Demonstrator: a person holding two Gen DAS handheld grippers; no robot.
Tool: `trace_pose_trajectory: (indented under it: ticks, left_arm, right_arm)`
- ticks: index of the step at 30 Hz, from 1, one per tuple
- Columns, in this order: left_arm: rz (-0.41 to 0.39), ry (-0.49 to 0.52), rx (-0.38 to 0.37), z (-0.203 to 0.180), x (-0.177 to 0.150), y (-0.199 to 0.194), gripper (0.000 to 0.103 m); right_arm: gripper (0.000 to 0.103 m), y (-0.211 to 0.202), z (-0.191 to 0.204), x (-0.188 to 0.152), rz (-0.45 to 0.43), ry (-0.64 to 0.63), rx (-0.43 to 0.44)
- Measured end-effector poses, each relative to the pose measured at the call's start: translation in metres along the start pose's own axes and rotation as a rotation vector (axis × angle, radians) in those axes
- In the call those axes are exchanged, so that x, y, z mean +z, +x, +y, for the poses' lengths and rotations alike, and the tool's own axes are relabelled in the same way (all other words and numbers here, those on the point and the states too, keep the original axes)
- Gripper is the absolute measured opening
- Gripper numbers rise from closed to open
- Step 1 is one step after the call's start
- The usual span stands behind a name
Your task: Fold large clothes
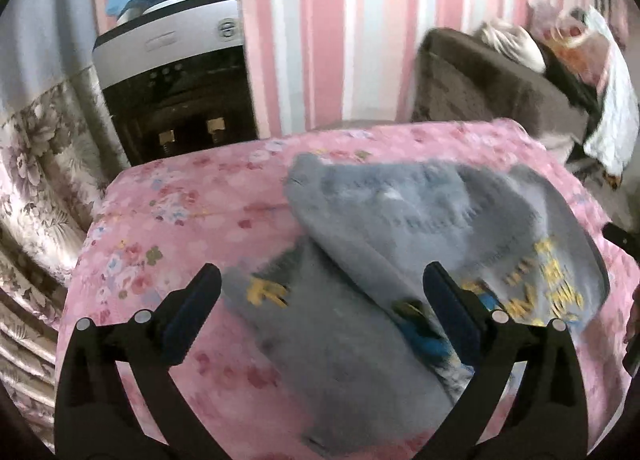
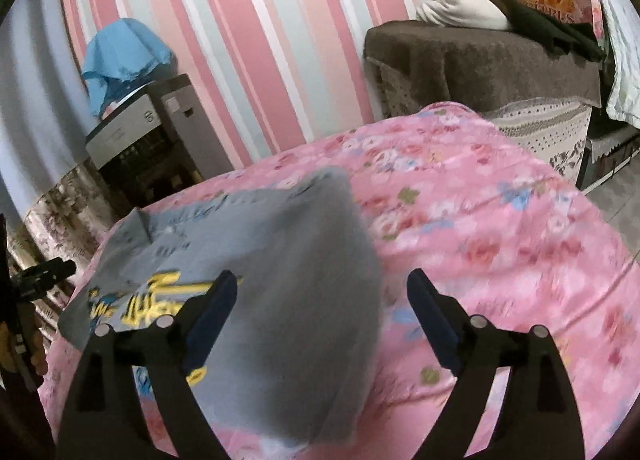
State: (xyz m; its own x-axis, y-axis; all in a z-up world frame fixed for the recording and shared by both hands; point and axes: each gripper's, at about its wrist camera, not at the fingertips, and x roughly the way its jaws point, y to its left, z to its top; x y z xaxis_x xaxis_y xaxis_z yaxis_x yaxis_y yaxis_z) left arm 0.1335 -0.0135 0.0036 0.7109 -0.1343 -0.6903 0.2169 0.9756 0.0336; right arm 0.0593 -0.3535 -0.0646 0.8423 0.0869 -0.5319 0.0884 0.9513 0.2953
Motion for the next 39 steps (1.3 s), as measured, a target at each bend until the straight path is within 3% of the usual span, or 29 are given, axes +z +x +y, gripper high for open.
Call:
trace_pose_trajectory:
  ticks: [8,12,21,25,30,31,33,35,39]
  left_arm:
    - [-0.005,0.005,-0.023,-0.06,-0.023,-0.01,0.1]
    - [0.023,-0.02,-0.068,-0.075,-0.031,-0.005,0.1]
    - [0.06,-0.06,-0.083,-0.095,-0.039,0.005,0.1]
    - [0.028,-0.053,-0.087,-0.102,-0.04,-0.002,0.1]
    - [-0.046,-0.086,-0.157,-0.11,-0.04,-0.014,0.099]
    - [-0.058,-0.094,-0.151,-0.112,-0.04,-0.015,0.095]
    - [-0.026,-0.071,-0.165,-0.119,-0.038,-0.008,0.058]
    - [0.018,-0.064,-0.173,-0.123,-0.038,0.002,0.044]
    - [0.033,-0.046,-0.158,-0.128,-0.044,0.02,0.042]
  right_arm:
    - [0.095,-0.01,0.014,-0.031,-0.016,-0.012,-0.026]
    - [0.097,-0.013,0.014,-0.04,-0.015,-0.015,-0.038]
    - [0.097,-0.017,0.017,-0.056,0.008,-0.035,-0.047]
    - [0.097,-0.02,0.017,-0.058,0.004,-0.05,-0.053]
    - [0.097,-0.021,0.012,-0.058,0.0,-0.029,-0.055]
    - [0.097,-0.022,0.01,-0.059,-0.001,-0.023,-0.055]
    - [0.097,-0.023,0.008,-0.059,0.0,-0.015,-0.054]
    - [0.097,-0.022,0.006,-0.06,0.004,-0.013,-0.056]
    - [0.097,-0.02,0.002,-0.062,0.017,-0.004,-0.059]
